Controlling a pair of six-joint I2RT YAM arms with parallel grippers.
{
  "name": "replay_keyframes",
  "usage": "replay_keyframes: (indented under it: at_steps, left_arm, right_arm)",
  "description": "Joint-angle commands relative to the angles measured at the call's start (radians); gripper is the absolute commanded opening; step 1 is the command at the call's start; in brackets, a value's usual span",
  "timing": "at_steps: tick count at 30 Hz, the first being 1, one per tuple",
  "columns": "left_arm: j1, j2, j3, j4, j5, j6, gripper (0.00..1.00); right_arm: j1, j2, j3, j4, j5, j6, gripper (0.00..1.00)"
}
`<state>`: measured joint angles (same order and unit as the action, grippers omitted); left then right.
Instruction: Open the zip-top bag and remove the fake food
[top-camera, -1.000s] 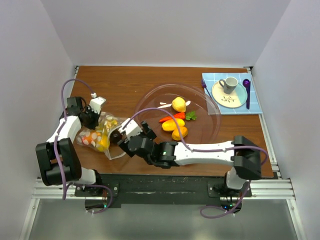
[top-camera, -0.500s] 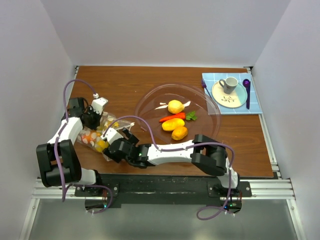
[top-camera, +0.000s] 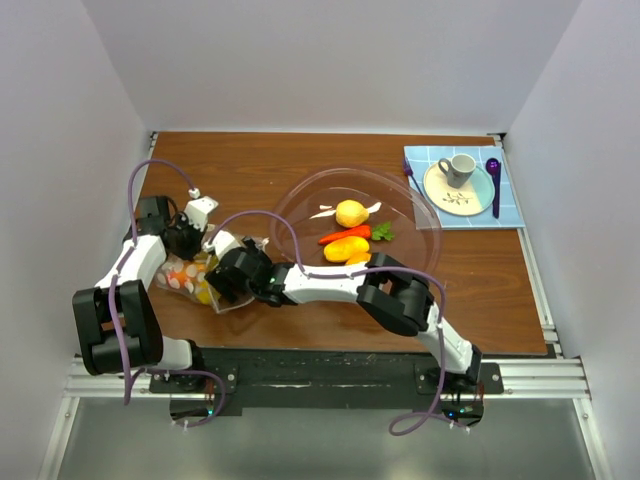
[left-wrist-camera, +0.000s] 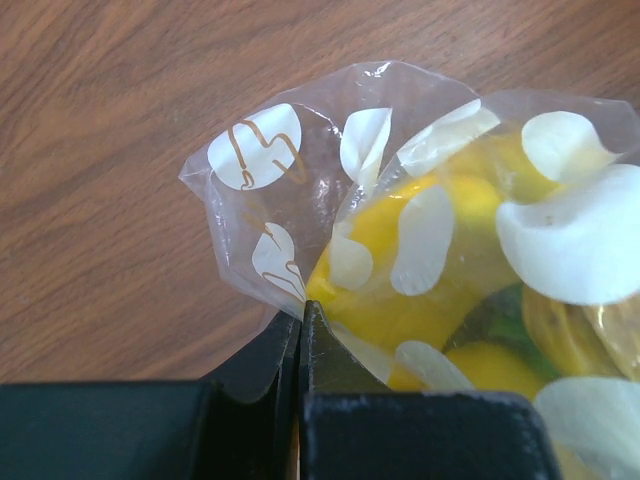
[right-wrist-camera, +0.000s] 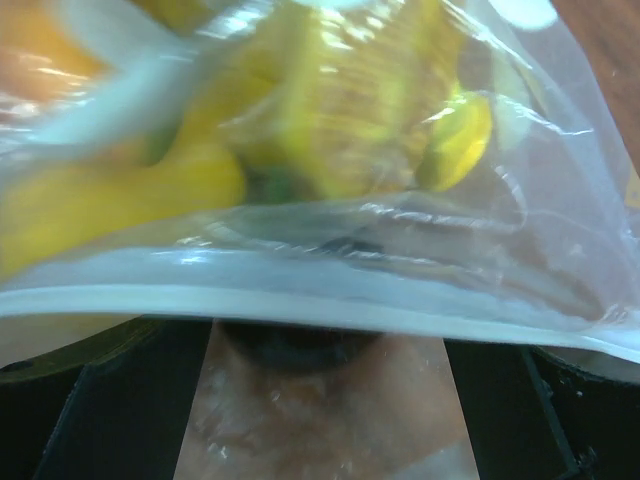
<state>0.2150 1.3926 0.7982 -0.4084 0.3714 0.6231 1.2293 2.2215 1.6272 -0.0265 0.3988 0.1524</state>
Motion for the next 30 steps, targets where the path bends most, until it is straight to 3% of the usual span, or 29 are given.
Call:
replay_keyframes:
  at_steps: [1,6,9,13,14,19,23,26,30]
  left_arm:
    - [-0.014,-0.010,-0.011,-0.056,0.052,0.020,0.00]
    - [-0.016,-0.018,-0.011,-0.063,0.057,0.021,0.00]
    - [-0.017,-0.020,-0.011,-0.063,0.046,0.018,0.00]
    - [-0.016,-0.023,0.001,-0.041,-0.002,0.007,0.00]
    - [-0.014,-0.021,0.006,-0.032,-0.018,0.006,0.00]
    - [0.004,0.006,0.042,-0.036,-0.013,0.013,0.00]
    - [0.004,0.016,0.047,-0.030,-0.017,0.013,0.00]
    - [0.006,0.020,0.053,-0.044,-0.019,0.015,0.00]
    - [0.004,0.002,0.055,-0.076,0.017,0.021,0.00]
  right_arm:
    - [-0.019,0.016,0.088,0.000,-0.080,0.041,0.98]
    - [-0.017,0.020,0.074,0.011,-0.110,0.059,0.85]
    - [-0.017,-0.005,0.031,0.022,-0.117,0.073,0.64]
    - [-0.005,-0.081,-0.064,0.022,-0.109,0.087,0.19]
    - [0.001,-0.126,-0.084,0.022,-0.101,0.088,0.15]
    - [0.050,-0.287,-0.231,0.014,-0.061,0.093,0.07]
    - [0.050,-0.498,-0.349,0.017,0.017,0.108,0.07]
    - [0.006,-0.589,-0.400,-0.005,0.095,0.096,0.06]
    - [-0.182,-0.672,-0.426,-0.078,0.135,0.154,0.00]
